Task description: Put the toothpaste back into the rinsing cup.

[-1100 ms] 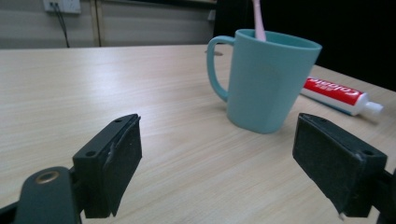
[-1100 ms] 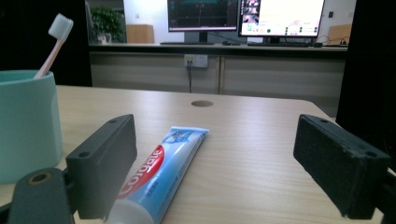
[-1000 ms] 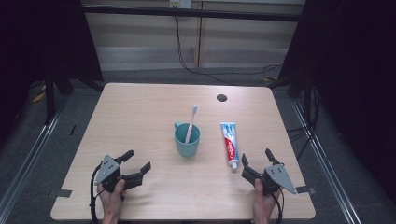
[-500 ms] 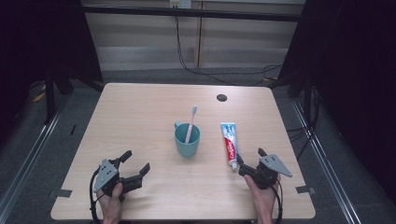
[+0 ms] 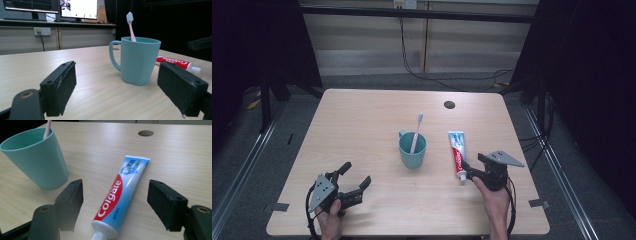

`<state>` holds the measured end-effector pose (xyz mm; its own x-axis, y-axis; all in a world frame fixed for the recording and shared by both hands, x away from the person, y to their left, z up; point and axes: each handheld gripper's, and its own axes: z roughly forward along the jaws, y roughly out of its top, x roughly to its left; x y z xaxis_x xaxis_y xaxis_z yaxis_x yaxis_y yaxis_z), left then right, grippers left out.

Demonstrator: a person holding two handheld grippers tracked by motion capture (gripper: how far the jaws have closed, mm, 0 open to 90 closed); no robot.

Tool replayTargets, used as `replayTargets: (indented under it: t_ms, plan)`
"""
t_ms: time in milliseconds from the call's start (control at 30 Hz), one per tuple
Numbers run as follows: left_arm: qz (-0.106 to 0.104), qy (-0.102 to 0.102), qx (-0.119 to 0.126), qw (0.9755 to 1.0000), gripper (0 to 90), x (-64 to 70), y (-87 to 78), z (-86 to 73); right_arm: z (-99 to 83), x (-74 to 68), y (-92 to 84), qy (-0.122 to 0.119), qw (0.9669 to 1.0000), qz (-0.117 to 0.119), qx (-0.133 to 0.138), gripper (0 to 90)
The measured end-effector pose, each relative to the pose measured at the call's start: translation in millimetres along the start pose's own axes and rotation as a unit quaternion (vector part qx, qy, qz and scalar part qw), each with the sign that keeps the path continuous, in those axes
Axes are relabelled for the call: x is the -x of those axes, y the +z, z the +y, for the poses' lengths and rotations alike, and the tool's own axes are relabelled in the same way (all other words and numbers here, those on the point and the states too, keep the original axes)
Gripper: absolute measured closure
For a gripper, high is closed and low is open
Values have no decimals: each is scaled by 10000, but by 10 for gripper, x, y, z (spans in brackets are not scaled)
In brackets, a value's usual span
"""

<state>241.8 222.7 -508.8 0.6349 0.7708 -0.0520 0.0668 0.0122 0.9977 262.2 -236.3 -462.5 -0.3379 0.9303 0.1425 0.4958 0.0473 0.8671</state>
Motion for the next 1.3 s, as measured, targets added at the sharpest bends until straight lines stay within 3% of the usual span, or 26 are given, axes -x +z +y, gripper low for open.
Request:
replayTargets:
  t_ms: [100, 333, 467, 867, 1200, 1300]
  plan:
    - [-41, 10, -12, 10000, 156, 0, -1, -1, 57, 28, 46, -19, 9997, 206, -141, 317]
    - [-56, 57, 10, 10000, 156, 9, -2, -2, 220, 64, 125, -125, 9981, 180, -575, 376]
    - [-30, 53, 1, 10000, 156, 10, -2, -2, 324, 115, 192, 18, 9958, 314, -857, 357]
    - [-27, 84, 16, 10000, 156, 11, -3, -3, 486, 195, 457, 268, 9834, 555, -1708, 401]
    - [-12, 17, 39, 10000, 156, 11, -2, -4, 621, 256, 617, 312, 9728, 337, -2273, 395]
    - [25, 13, 37, 10000, 156, 3, -9, -4, 663, 273, 678, 286, 9712, 231, -2352, 389]
